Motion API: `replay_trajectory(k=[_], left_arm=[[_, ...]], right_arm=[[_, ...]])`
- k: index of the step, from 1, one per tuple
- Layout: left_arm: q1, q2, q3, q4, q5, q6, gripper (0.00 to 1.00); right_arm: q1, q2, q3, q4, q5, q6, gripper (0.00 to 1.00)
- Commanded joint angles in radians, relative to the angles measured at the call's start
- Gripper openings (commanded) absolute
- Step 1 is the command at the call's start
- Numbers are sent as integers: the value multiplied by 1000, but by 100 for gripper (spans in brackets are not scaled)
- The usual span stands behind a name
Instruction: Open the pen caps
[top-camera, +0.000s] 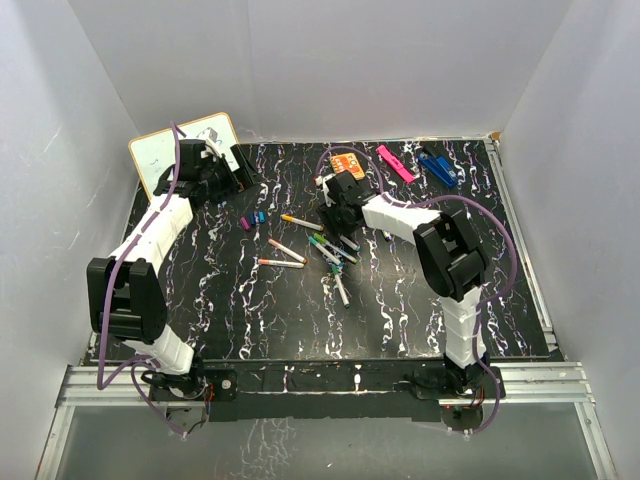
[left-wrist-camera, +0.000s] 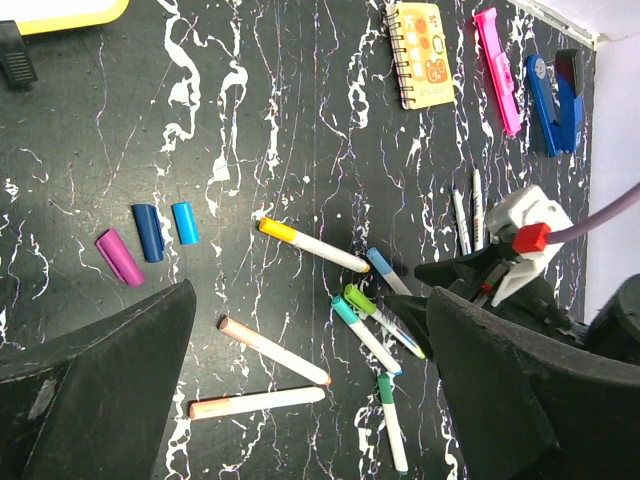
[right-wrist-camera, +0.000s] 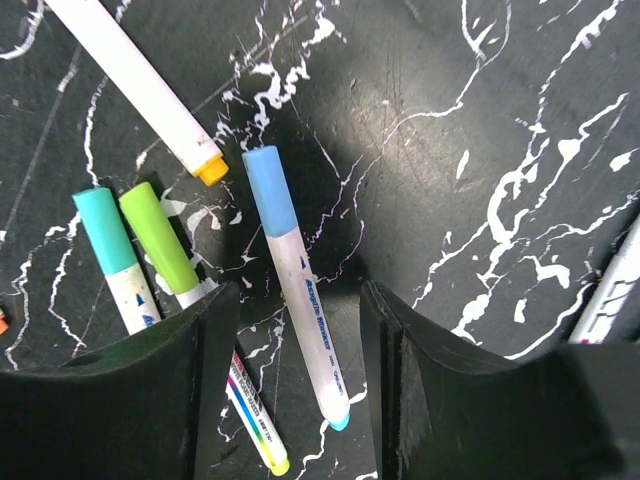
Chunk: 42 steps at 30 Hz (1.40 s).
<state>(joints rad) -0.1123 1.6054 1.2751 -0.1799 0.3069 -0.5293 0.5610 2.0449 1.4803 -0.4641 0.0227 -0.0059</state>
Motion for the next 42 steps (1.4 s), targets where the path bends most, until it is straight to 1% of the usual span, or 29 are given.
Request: replay_trajectory(k=[1, 5, 9, 12, 17, 20, 23, 25, 28, 35, 42], left_arm=[[6, -40, -3, 3, 18, 1, 99], [6, -41, -1, 3, 20, 1, 98], [7, -38, -1, 3, 24, 0, 99], [7, -38, -1, 3, 24, 0, 99], [6, -31, -1, 22, 48, -12, 98], [6, -15, -11, 67, 106, -47, 98], [6, 11, -50, 176, 215, -145, 98], [0, 29, -97, 294, 285, -255, 98], [-27, 58, -161, 455, 331, -403, 97], [-114, 111, -111, 486, 315, -435, 97], [-177, 159, -68, 510, 302, -454, 96]], right_arm=[[-7, 15, -8, 22, 6, 2, 47], [-18, 17, -20, 23, -7, 5, 41], [-36, 21, -34, 17, -22, 9, 33], [-54, 20, -52, 11, -30, 7, 24], [-83, -7, -73, 18, -21, -12, 4], [-84, -53, -77, 50, -4, -36, 0], [-84, -114, -72, 85, -25, -42, 0], [-83, -156, -68, 111, -52, -33, 0], [-74, -205, -57, 140, -90, -16, 0], [-32, -240, 3, 137, -143, 26, 0], [-1, -255, 42, 180, -204, 78, 0]])
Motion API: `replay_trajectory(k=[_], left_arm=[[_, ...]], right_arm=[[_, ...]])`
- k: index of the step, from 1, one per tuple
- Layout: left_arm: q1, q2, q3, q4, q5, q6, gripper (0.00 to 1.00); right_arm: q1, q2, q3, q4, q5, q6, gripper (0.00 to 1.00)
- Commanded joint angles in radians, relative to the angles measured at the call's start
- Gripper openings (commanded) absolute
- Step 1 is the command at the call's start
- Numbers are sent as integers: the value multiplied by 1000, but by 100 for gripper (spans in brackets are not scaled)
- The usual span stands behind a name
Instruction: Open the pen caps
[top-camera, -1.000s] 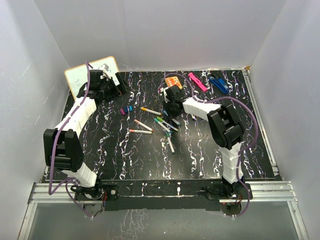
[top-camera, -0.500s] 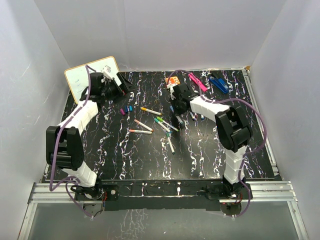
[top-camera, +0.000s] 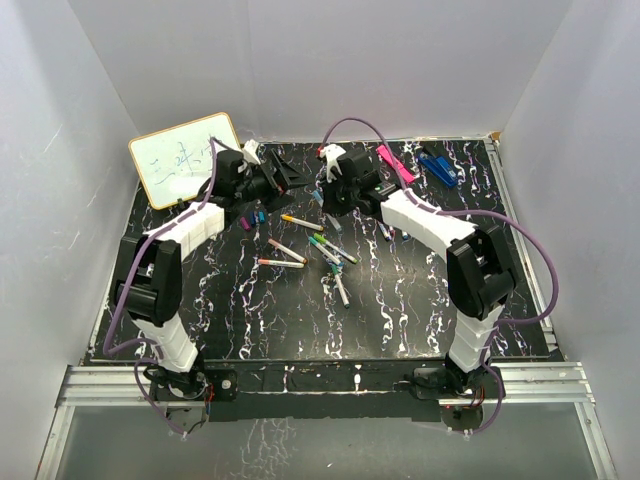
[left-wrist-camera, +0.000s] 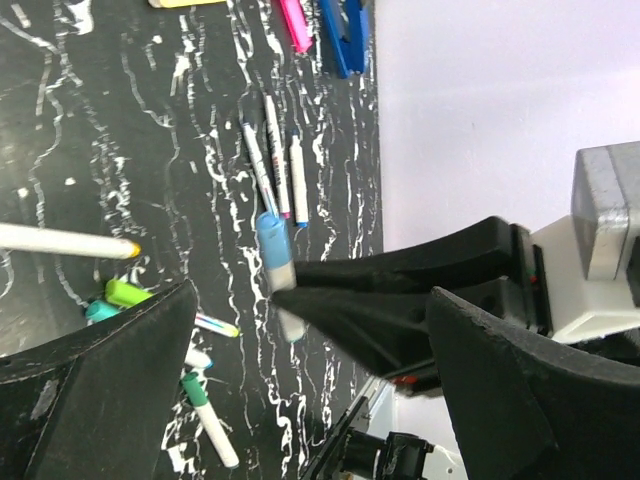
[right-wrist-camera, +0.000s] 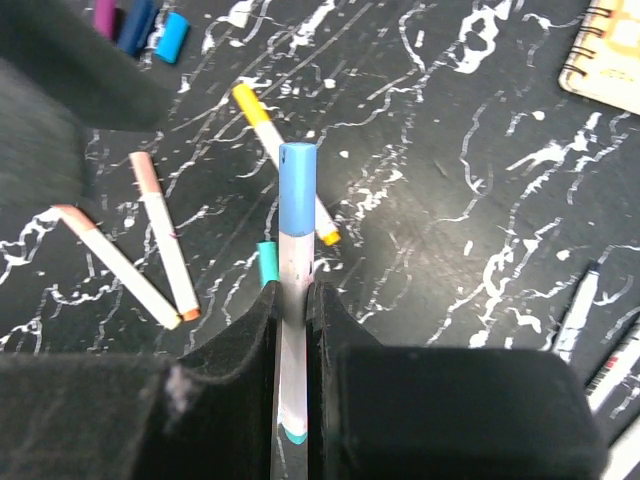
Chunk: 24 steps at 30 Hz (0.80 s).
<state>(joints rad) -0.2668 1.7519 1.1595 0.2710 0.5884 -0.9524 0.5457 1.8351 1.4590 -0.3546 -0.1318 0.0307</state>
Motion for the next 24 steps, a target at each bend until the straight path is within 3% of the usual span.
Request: replay_trajectory(k=[1, 24], left_arm=[[-26, 18, 47, 66, 20, -34, 96], [-35, 15, 25, 111, 18, -64, 90]], right_arm=[[19, -46, 73, 71, -52, 45, 0], [36, -83, 88, 73, -67, 63, 0]])
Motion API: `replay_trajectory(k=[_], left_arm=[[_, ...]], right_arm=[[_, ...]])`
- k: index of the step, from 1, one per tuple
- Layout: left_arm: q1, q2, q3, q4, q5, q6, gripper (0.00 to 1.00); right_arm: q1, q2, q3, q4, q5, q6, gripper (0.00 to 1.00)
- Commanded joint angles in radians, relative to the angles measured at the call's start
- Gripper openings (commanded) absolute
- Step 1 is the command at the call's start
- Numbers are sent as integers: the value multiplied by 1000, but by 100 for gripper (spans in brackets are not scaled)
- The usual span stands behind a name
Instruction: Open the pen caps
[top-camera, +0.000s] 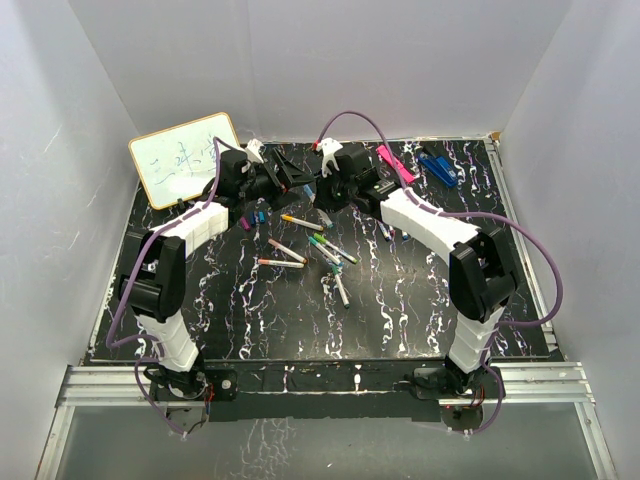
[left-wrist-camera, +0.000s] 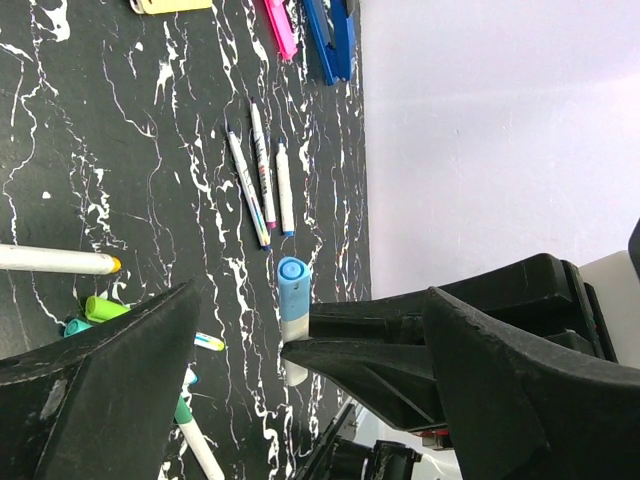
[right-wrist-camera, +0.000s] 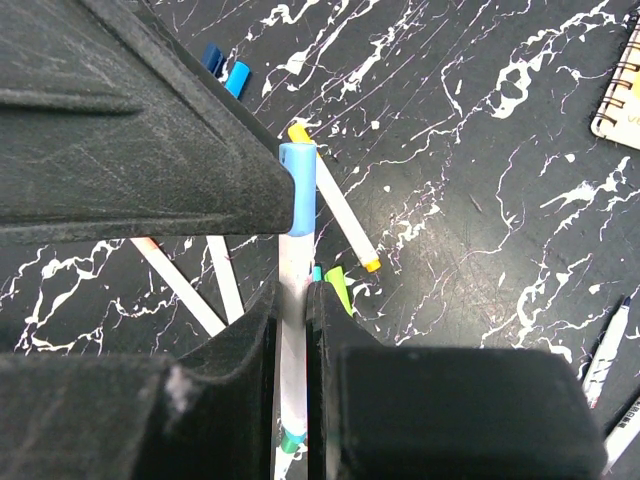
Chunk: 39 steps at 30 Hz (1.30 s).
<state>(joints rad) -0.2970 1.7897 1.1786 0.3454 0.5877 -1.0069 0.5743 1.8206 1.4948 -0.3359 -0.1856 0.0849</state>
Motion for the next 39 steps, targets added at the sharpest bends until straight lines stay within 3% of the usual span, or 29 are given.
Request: replay_trajectory(k=[1, 19, 39], left_arm=[[-6, -23, 2, 41, 18, -13, 89], [-7, -15, -1, 64, 27, -25, 81], [-26, -14, -1, 17, 15, 34, 65]], right_arm=[[6, -70, 52, 54, -13, 9, 0], [8, -72, 58, 54, -16, 8, 0], [15, -66, 84, 61, -51, 21, 0]])
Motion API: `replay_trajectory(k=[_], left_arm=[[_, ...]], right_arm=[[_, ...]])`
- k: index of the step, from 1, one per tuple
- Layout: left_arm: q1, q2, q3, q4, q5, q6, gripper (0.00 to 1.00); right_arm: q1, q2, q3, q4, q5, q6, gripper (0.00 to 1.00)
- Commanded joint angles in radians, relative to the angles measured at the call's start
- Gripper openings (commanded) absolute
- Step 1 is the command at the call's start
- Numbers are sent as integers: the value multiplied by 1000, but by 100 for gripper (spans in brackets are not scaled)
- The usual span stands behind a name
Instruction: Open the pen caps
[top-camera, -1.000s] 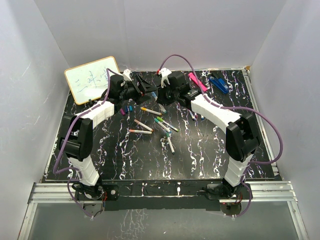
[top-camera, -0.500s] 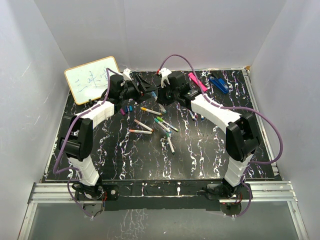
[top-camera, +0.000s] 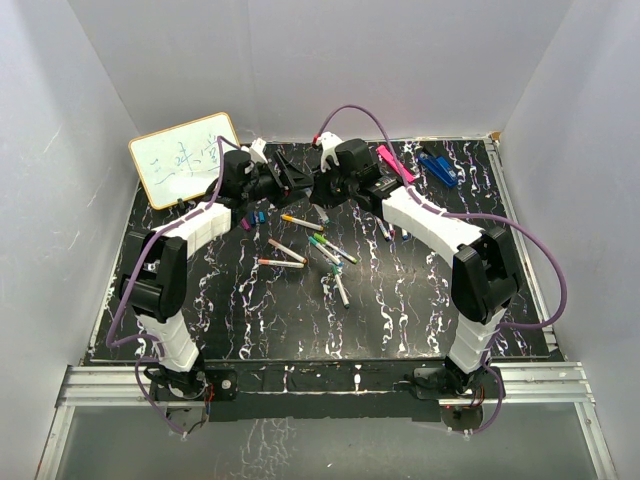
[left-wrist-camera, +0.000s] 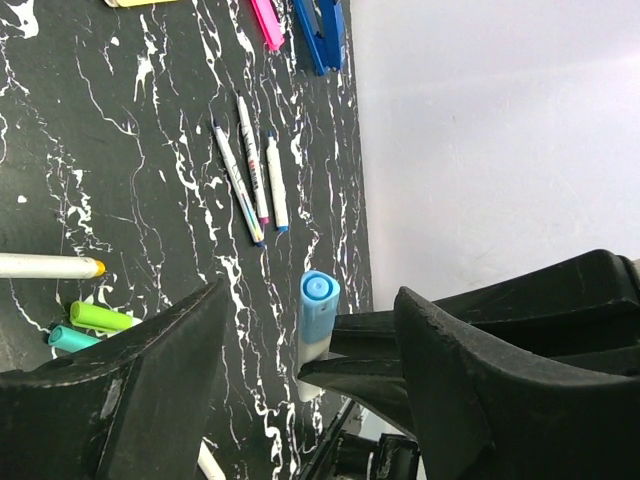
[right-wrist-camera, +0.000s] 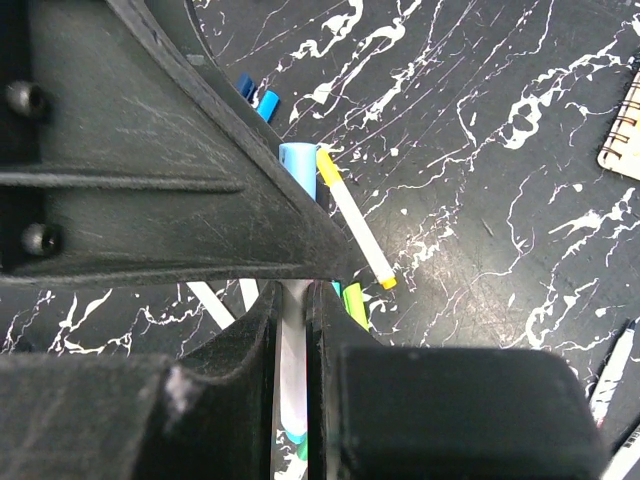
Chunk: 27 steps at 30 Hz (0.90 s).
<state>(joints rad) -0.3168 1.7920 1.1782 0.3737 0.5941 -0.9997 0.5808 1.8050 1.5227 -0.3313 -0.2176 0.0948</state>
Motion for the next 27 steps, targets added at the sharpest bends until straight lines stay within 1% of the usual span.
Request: replay_trajectory(k=[1, 3, 5, 7, 20, 27], left_arm=[[-7, -15, 1, -12, 7, 27, 64], [-8, -13, 6, -16, 7, 30, 61], [-7, -11, 10, -16, 6, 32, 56], [-7, -10, 12, -15, 7, 34, 52], [-7, -11, 9, -18, -20, 40, 42], [-7, -8, 10, -8, -21, 32, 37]], right_arm=[[8, -51, 57, 57, -20, 10, 0], [9, -51, 59, 56, -21, 10, 0], [10, -52, 59, 54, -23, 8, 0], [11, -54, 59, 51, -23, 7, 0], [13, -58, 28, 35, -33, -1, 0], [13, -97, -2, 35, -39, 0, 0]])
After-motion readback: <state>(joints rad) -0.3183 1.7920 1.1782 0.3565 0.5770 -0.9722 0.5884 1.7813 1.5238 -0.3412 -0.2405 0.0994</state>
